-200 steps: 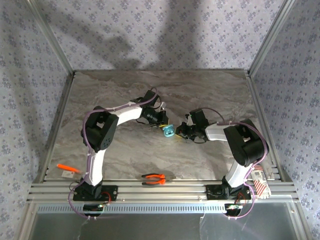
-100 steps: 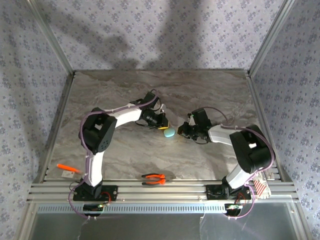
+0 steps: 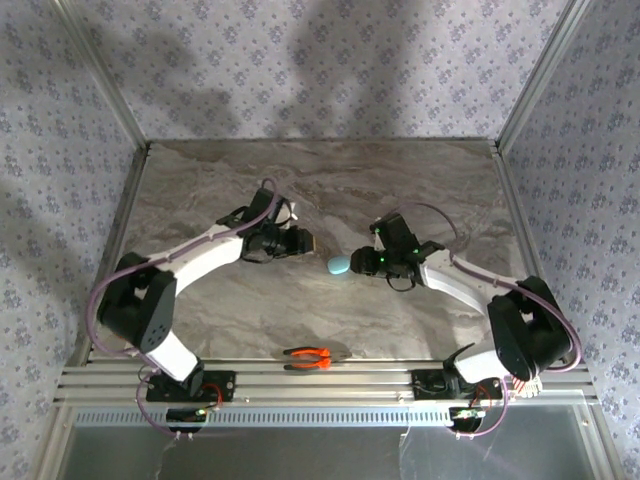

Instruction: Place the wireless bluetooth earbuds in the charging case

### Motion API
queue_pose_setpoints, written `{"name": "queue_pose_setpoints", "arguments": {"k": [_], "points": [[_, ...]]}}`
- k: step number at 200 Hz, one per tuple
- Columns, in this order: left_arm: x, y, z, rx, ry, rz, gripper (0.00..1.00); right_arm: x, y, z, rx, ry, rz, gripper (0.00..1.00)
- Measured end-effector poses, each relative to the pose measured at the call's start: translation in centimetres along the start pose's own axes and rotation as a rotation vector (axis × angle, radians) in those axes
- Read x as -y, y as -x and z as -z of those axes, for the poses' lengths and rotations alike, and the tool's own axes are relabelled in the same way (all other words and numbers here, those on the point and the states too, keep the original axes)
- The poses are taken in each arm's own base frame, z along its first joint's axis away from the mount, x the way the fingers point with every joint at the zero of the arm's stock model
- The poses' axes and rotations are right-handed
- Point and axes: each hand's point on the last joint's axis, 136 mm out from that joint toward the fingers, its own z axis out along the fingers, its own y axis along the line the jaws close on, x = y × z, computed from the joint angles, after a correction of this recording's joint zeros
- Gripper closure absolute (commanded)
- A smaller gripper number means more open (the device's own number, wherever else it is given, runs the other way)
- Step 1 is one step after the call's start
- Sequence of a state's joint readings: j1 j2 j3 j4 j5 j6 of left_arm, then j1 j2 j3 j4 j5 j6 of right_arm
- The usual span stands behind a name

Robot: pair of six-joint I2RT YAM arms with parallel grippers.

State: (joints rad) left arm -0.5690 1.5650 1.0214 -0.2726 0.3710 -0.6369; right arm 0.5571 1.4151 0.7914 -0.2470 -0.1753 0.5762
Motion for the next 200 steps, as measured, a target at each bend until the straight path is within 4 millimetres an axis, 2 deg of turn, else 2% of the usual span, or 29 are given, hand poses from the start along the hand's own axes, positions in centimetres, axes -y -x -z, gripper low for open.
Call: {"name": "queue_pose_setpoints", "arguments": {"k": [15, 51, 86, 113, 158, 200], "points": [[-0.3, -0.1, 1.5, 0.048, 0.011, -0.006, 0.54, -0.6, 0.0, 0.2, 0.001, -0.027, 0.047, 0.35], [-1.2, -0.8, 5.0, 0.162, 0.038, -0.033, 0.41, -1.7, 0.0, 0.6, 0.004, -0.084, 0.123, 0.21], [-2.7, -1.5, 8.3, 0.289, 0.057, -0.036, 0.18, -2.2, 0.0, -0.2, -0.019, -0.145, 0.181, 0.10], [-3.7, -1.7, 10.2, 0.368, 0.068, -0.025, 0.01, -2.3, 0.0, -0.9, -0.043, -0.189, 0.216, 0.02], [-5.3, -1.6, 11.7, 0.429, 0.102, 0.002, 0.00, -2.9, 1.4, -2.1, -0.060, -0.242, 0.263, 0.00], [-7.0, -1.7, 11.8, 0.433, 0.137, 0.039, 0.00, -3.5, 2.5, -3.5, -0.093, -0.287, 0.302, 0.00]]}}
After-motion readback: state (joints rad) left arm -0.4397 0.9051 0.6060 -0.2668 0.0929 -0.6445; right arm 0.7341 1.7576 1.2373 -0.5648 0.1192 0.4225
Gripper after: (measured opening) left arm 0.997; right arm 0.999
